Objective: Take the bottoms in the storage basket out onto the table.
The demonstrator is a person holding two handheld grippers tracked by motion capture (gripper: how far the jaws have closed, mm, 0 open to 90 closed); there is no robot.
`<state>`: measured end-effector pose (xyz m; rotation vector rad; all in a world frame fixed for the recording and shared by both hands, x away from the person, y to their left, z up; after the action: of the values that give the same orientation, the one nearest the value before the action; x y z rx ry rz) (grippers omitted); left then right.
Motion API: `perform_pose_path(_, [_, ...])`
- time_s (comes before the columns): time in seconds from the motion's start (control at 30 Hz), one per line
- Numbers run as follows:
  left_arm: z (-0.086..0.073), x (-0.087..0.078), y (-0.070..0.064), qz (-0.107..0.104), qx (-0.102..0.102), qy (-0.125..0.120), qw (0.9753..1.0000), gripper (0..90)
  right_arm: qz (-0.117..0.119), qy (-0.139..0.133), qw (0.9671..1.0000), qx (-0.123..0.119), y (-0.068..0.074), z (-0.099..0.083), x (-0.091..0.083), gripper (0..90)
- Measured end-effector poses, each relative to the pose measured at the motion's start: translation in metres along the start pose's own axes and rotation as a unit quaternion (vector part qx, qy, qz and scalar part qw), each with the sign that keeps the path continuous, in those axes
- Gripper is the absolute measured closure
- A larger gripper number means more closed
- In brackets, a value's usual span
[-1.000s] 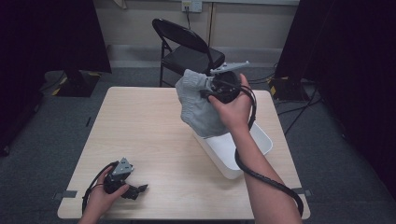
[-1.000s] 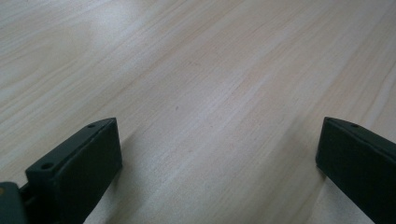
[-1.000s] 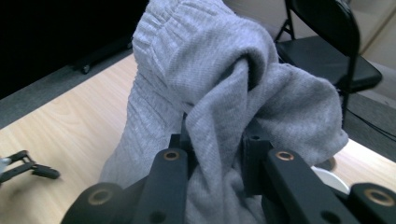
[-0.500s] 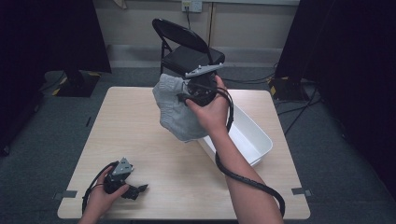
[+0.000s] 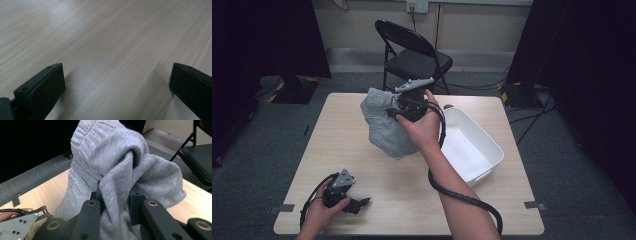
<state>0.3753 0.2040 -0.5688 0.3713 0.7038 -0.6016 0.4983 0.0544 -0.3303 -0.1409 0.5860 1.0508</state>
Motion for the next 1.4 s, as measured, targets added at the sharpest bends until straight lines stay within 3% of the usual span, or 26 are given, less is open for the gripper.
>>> perform_pose_path(0.43, [0.0,0.0,0.0,0.0,0.0,0.0,1.0,0.0,0.031,0.018,0.9994,0.001,0.018,-0.025,0.047,76.4])
perform_pose_path(0.93, [0.0,0.0,0.0,0.001,0.0,0.0,1.0,0.0,0.04,0.038,0.9984,0.012,0.015,-0.07,0.09,75.9])
perform_pose_path(1.23, [0.0,0.0,0.0,0.0,0.0,0.0,1.0,0.0,0.037,0.051,0.9979,0.016,0.008,-0.089,0.105,74.9])
perform_pose_path(1.4, [0.0,0.0,0.0,0.0,0.0,0.0,1.0,0.0,0.031,0.048,0.9981,0.021,0.004,-0.095,0.111,69.8])
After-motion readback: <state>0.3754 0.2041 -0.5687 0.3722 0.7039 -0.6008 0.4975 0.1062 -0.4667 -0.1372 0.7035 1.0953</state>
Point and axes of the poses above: each handheld gripper's, and its own axes: x roughly forward along the jaws, z roughly out of its top, y roughly to its left, the point moved 9 cm from there along x, roughly forward along the jaws, and after that the axes turned 11 degrees about z, right-handed, at the moved point
